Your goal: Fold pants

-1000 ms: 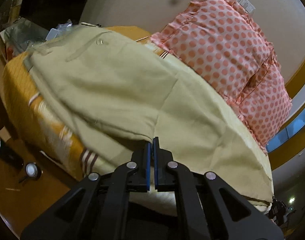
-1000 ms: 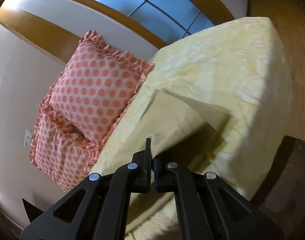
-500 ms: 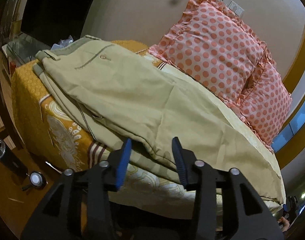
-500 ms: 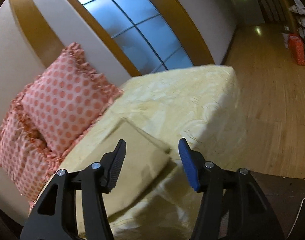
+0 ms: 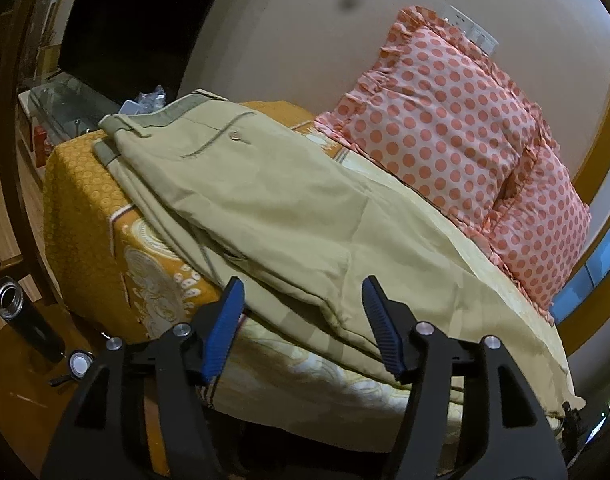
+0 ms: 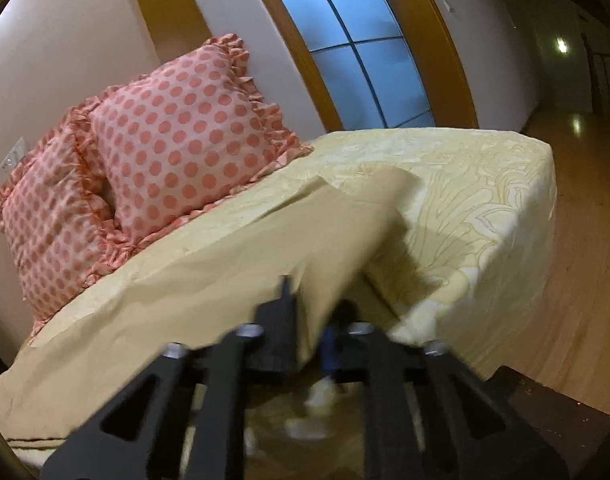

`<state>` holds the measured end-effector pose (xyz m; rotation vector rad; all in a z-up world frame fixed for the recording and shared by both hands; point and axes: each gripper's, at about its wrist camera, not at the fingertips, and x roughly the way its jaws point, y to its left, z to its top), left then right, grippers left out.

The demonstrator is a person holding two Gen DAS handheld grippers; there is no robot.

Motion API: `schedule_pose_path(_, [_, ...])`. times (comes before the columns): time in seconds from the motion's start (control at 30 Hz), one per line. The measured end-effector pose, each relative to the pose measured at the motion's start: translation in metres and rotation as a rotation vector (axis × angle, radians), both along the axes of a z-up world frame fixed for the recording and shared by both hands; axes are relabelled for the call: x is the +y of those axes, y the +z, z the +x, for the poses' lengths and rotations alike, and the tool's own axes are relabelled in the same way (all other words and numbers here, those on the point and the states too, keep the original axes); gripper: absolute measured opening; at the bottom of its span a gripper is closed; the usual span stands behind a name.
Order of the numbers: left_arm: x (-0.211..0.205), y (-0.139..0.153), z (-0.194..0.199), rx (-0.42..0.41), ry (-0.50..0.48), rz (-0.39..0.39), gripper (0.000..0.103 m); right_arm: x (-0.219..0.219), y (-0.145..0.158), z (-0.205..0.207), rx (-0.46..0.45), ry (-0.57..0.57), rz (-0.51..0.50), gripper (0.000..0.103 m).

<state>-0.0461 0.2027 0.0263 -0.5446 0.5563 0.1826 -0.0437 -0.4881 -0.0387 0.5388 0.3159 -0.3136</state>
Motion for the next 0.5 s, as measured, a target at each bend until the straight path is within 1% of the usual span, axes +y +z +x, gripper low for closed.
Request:
schedule_pose_path(0.07, [0.008,-0.001,-0.003,-0.011,0.023,-0.016,0.069,0.009,0.016,0.006,-0.025,0.032,-0.045,0.004])
schedule_pose_path(0.1, [0.013,-0.001,-0.005,-0.021,0.039,-0.028,0.071,0.015,0.026,0.011,-0.042,0.066,-0.063,0.004])
schedule_pose_path(0.13, [0.019,-0.001,-0.006,-0.031,0.052,-0.040,0.076,0.027,0.040,0.019,-0.070,0.121,-0.080,0.003])
schedule_pose_path(0.2, [0.026,-0.001,-0.008,-0.042,0.067,-0.050,0.080,0.062,0.069,0.035,-0.132,0.256,-0.116,0.003])
schedule_pose_path(0.27, [0.030,-0.001,-0.008,-0.048,0.073,-0.049,0.089,0.103,0.090,0.049,-0.183,0.396,-0.147,0.003])
schedule_pose_path(0.33, [0.034,0.000,-0.008,-0.051,0.085,-0.041,0.091,0.164,0.107,0.063,-0.222,0.595,-0.171,0.003])
schedule_pose_path(0.37, [0.035,0.000,-0.008,-0.057,0.084,-0.040,0.094,0.200,0.109,0.070,-0.226,0.712,-0.182,0.003])
schedule_pose_path(0.4, [0.037,0.001,-0.007,-0.060,0.084,-0.040,0.095,0.222,0.109,0.073,-0.223,0.777,-0.191,0.003])
schedule_pose_path(0.43, [0.039,0.001,-0.007,-0.065,0.089,-0.042,0.096,0.263,0.103,0.077,-0.202,0.902,-0.198,0.003])
schedule_pose_path(0.47, [0.040,0.001,-0.006,-0.069,0.089,-0.045,0.097,0.285,0.098,0.078,-0.178,0.971,-0.201,0.003])
schedule_pose_path(0.5, [0.043,0.001,-0.004,-0.068,0.094,-0.051,0.097,0.317,0.088,0.080,-0.122,1.064,-0.224,0.003])
